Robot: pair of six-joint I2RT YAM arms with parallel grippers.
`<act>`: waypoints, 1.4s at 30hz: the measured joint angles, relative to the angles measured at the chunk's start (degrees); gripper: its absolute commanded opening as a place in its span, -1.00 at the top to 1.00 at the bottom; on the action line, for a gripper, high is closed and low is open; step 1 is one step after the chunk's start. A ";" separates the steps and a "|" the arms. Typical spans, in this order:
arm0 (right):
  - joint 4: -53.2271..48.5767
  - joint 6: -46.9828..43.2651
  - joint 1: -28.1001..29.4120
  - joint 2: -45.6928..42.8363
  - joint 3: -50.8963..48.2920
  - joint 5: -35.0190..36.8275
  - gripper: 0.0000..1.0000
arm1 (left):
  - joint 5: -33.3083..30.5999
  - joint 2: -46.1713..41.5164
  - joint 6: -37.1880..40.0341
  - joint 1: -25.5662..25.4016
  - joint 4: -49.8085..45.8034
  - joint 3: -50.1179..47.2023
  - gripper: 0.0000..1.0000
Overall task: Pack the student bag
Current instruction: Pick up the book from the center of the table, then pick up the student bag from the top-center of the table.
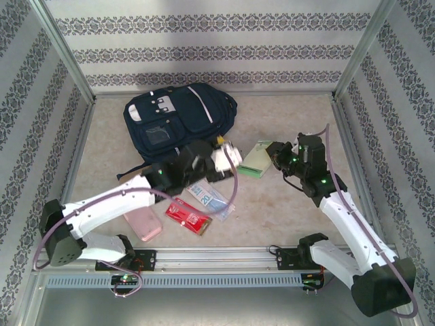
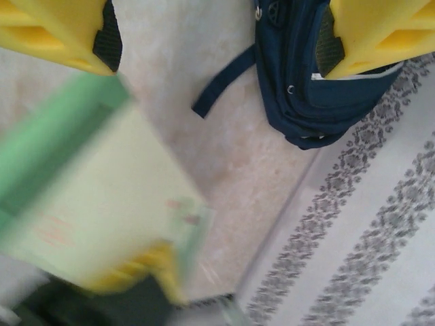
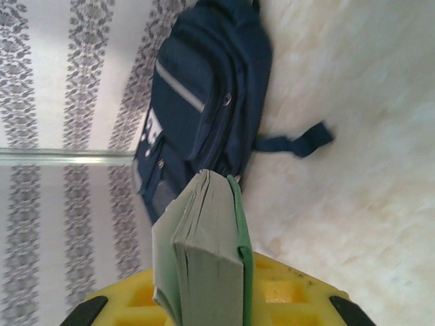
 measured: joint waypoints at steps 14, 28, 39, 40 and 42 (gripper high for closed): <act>-5.62 -14.60 -0.37 -1.51 -2.19 11.74 1.00 | 20.50 43.12 -50.03 28.52 -21.64 50.21 -0.22; -3.80 -14.27 -0.76 3.58 -4.07 9.27 1.00 | 28.96 60.72 -69.46 39.04 -19.65 62.90 -0.20; -2.47 -13.62 -2.25 5.42 -4.09 7.69 1.00 | 30.03 70.23 -71.80 39.39 -18.32 73.70 -0.14; -2.47 -13.62 -2.29 5.49 -4.09 7.50 1.00 | 30.10 70.73 -72.13 39.39 -18.10 73.88 -0.14; -2.32 -13.62 -2.78 6.05 -4.09 7.19 1.00 | 30.71 72.37 -73.00 39.39 -17.35 74.64 -0.12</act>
